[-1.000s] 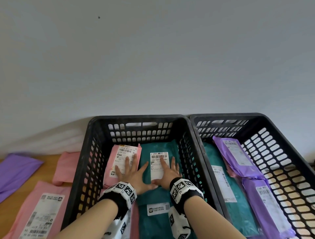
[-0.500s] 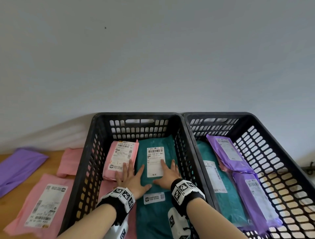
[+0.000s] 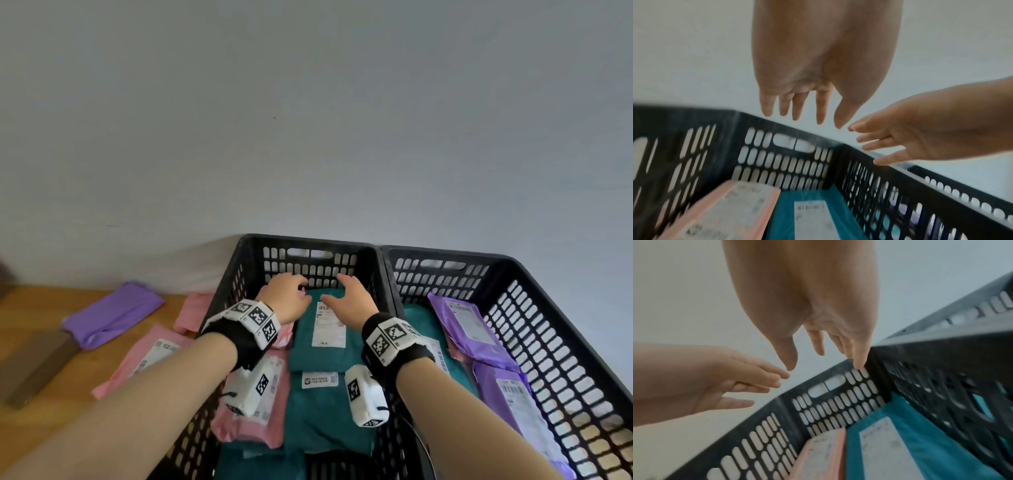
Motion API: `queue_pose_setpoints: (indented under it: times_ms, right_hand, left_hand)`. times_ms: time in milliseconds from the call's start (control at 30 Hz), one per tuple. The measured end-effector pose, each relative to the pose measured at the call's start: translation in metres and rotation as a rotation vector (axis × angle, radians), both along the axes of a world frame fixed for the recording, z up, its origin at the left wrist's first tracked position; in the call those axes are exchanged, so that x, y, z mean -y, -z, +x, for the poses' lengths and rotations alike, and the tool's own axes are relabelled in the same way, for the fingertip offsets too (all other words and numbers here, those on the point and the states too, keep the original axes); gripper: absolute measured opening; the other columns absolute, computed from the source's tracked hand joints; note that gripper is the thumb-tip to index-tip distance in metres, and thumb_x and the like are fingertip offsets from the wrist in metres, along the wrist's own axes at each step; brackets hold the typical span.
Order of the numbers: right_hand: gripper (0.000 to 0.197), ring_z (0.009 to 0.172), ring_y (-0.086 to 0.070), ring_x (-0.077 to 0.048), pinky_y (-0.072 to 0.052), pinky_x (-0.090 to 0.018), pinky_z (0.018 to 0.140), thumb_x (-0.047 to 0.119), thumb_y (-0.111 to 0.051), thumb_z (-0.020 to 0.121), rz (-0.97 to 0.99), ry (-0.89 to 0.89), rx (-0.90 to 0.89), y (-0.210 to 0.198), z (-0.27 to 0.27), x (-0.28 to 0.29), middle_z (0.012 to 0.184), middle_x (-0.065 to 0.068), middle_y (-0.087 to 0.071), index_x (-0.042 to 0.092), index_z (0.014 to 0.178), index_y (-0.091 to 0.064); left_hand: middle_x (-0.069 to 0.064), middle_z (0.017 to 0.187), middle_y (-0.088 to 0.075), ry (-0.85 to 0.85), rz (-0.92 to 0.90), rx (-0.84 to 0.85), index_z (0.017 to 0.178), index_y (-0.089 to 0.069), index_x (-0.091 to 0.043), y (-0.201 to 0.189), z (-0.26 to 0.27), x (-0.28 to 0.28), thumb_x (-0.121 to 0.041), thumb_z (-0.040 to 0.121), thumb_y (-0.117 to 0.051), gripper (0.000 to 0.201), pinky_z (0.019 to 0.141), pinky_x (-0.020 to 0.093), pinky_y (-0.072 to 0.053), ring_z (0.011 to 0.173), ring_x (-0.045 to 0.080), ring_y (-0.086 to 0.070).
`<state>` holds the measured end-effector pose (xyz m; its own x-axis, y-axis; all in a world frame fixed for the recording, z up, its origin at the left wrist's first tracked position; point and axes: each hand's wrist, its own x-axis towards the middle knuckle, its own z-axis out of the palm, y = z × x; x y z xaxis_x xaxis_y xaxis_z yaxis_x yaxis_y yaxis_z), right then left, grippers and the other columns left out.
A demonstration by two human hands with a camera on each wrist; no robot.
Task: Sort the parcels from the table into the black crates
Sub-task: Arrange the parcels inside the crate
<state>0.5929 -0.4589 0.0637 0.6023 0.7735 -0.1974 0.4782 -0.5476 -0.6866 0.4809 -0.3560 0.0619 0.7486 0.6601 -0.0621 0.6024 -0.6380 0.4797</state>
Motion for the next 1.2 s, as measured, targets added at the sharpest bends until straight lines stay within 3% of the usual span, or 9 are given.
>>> queue_pose_setpoints:
  times_ms: [133, 267, 367, 467, 833, 1067, 1200]
  right_hand:
    - [0.063, 0.135, -0.038, -0.022, -0.031, -0.029, 0.107, 0.027, -0.060, 0.092, 0.165, -0.081, 0.038, -0.037, -0.027, 0.006, 0.148, -0.010, -0.038, 0.009, 0.145, -0.033]
    - [0.061, 0.108, -0.054, -0.018, -0.042, -0.026, 0.090, 0.024, -0.059, 0.092, 0.280, -0.113, 0.009, -0.065, -0.057, 0.002, 0.136, -0.012, -0.050, 0.011, 0.145, -0.032]
    - [0.058, 0.128, -0.044, -0.025, -0.038, -0.031, 0.101, 0.023, -0.058, 0.093, 0.338, -0.188, -0.016, -0.082, -0.085, -0.007, 0.142, -0.012, -0.044, 0.010, 0.144, -0.033]
    - [0.056, 0.126, -0.047, -0.024, -0.039, -0.033, 0.103, 0.022, -0.059, 0.093, 0.389, -0.258, -0.035, -0.094, -0.119, -0.017, 0.140, -0.011, -0.046, 0.011, 0.142, -0.036]
    - [0.052, 0.117, -0.053, -0.024, -0.043, -0.033, 0.098, 0.016, -0.059, 0.091, 0.363, -0.439, -0.099, -0.079, -0.257, -0.065, 0.135, -0.013, -0.050, 0.012, 0.139, -0.041]
    - [0.053, 0.123, -0.050, -0.027, -0.039, -0.029, 0.097, 0.010, -0.055, 0.091, 0.220, -0.422, -0.104, -0.043, -0.337, -0.107, 0.140, -0.016, -0.046, 0.008, 0.141, -0.038]
    - [0.053, 0.127, -0.045, -0.028, -0.036, -0.030, 0.102, 0.017, -0.054, 0.092, 0.100, -0.378, -0.100, -0.016, -0.370, -0.123, 0.139, -0.012, -0.046, 0.010, 0.142, -0.037]
  left_hand:
    - [0.005, 0.128, -0.059, -0.047, 0.079, 0.178, 0.125, -0.060, -0.012, -0.053, -0.035, 0.013, -0.021, 0.094, -0.053, 0.033, 0.096, 0.027, -0.042, 0.117, 0.019, -0.055]
    - [0.004, 0.121, -0.064, -0.132, 0.129, 0.248, 0.117, -0.064, -0.012, -0.087, -0.079, 0.017, -0.018, 0.093, -0.054, 0.027, 0.093, 0.026, -0.042, 0.111, 0.020, -0.058]
    - [0.002, 0.122, -0.063, -0.205, 0.152, 0.230, 0.117, -0.064, -0.012, -0.104, -0.119, 0.018, -0.021, 0.093, -0.053, 0.028, 0.095, 0.025, -0.040, 0.114, 0.018, -0.057]
    - [0.004, 0.121, -0.063, -0.276, 0.175, 0.219, 0.115, -0.064, -0.014, -0.110, -0.159, 0.013, -0.021, 0.093, -0.053, 0.026, 0.092, 0.023, -0.038, 0.113, 0.018, -0.057]
    - [0.004, 0.119, -0.064, -0.509, 0.119, 0.216, 0.115, -0.064, -0.016, -0.088, -0.304, -0.016, -0.018, 0.091, -0.056, 0.026, 0.096, 0.028, -0.044, 0.110, 0.020, -0.059]
    - [0.006, 0.121, -0.064, -0.516, 0.093, 0.177, 0.118, -0.062, -0.012, -0.054, -0.403, -0.052, -0.016, 0.091, -0.056, 0.029, 0.093, 0.026, -0.042, 0.113, 0.021, -0.058]
    - [0.007, 0.120, -0.063, -0.505, 0.027, 0.116, 0.120, -0.061, -0.016, -0.026, -0.453, -0.076, -0.019, 0.092, -0.055, 0.028, 0.095, 0.034, -0.046, 0.112, 0.023, -0.057]
